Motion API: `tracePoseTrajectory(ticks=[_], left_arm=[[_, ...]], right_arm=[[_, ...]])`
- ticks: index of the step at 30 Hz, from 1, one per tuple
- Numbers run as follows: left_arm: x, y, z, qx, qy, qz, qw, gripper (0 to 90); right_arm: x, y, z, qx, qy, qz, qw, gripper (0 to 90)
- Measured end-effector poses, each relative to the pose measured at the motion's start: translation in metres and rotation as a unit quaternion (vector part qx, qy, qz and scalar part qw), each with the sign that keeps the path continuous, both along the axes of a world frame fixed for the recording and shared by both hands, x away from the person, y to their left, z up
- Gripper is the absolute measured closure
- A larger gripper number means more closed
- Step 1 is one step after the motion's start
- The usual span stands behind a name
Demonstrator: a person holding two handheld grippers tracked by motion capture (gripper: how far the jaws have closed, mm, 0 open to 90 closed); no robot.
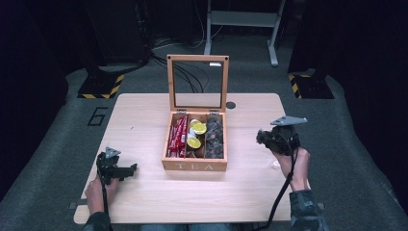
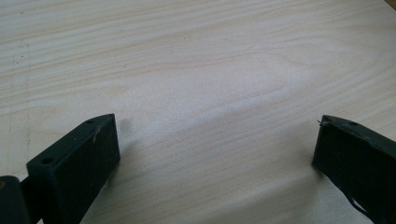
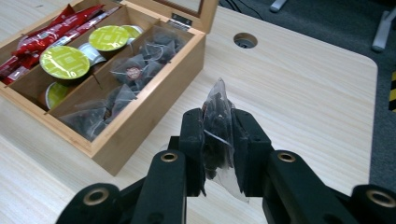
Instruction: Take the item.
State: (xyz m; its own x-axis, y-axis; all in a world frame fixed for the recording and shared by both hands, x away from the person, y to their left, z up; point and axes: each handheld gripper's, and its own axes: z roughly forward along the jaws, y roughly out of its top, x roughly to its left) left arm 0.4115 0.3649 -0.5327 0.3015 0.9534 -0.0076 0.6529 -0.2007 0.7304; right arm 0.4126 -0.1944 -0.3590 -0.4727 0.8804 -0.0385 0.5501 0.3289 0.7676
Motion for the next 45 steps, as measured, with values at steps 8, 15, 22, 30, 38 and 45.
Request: tracePoseTrajectory(ticks=[8,15,22,30,38,45], left_arm=[[0.000,0.000,0.000,0.000,0.000,0.000,1.0000,0.2],[0.000,0.000,0.000,0.000,0.000,0.000,1.0000,0.2],[0.000,0.000,0.000,0.000,0.000,0.000,1.0000,0.2],[0.000,0.000,0.000,0.000,0.000,0.000,1.0000,0.2],[0.000,0.000,0.000,0.000,0.000,0.000,1.0000,0.2],[0.000,0.000,0.000,0.000,0.000,0.000,1.0000,0.2]], right_arm=[[0.000,-0.012,-0.001,-0.009,0.001,-0.015,0.9998,75.3],[-0.001,-0.026,-0.002,-0.015,0.006,-0.030,0.9994,75.3],[-0.001,-0.038,-0.008,-0.019,0.022,-0.049,0.9984,75.3],[-0.001,-0.047,-0.017,-0.028,0.033,-0.064,0.9970,75.3],[-0.001,-0.054,-0.027,-0.037,0.056,-0.076,0.9948,75.3],[-0.002,-0.056,-0.034,-0.044,0.066,-0.084,0.9933,75.3]])
